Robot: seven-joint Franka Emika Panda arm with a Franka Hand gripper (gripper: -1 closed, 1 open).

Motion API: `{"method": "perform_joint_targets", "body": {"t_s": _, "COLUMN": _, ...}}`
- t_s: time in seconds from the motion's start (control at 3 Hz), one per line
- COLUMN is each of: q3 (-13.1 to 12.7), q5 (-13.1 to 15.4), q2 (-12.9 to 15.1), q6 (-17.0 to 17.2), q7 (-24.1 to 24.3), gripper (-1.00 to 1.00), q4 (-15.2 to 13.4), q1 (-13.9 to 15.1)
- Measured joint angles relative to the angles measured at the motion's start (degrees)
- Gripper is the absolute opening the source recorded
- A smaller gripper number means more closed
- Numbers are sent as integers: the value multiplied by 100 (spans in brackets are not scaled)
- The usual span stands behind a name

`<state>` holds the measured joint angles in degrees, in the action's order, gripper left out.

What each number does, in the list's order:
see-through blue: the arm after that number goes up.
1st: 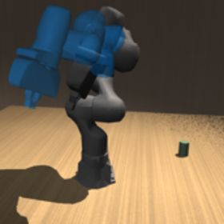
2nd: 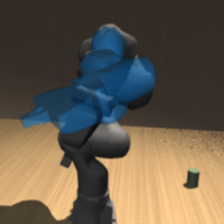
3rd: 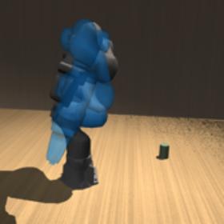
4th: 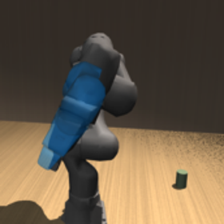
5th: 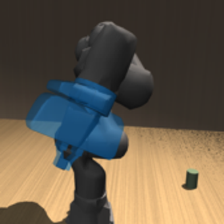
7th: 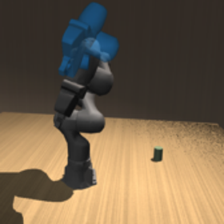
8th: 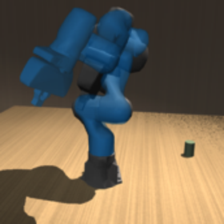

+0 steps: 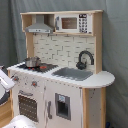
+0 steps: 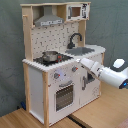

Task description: Play with the kitchen

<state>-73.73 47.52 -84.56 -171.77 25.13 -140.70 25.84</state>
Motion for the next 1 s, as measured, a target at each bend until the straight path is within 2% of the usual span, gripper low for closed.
{"method": "perform_joint_targets", "body": {"t_s": 0.67, "q3": -326, "q5": -5, "q2": 33, "q6": 37, "q7": -973, "gripper": 100, "q4": 610, "q1": 449}}
{"method": "perform_joint_targets", "body": {"t_s": 1.0, "q3": -587, "q5": -118, "q2": 33, "q6": 89, "q7": -590, "gripper": 100, "q4": 815, "q1": 741}}
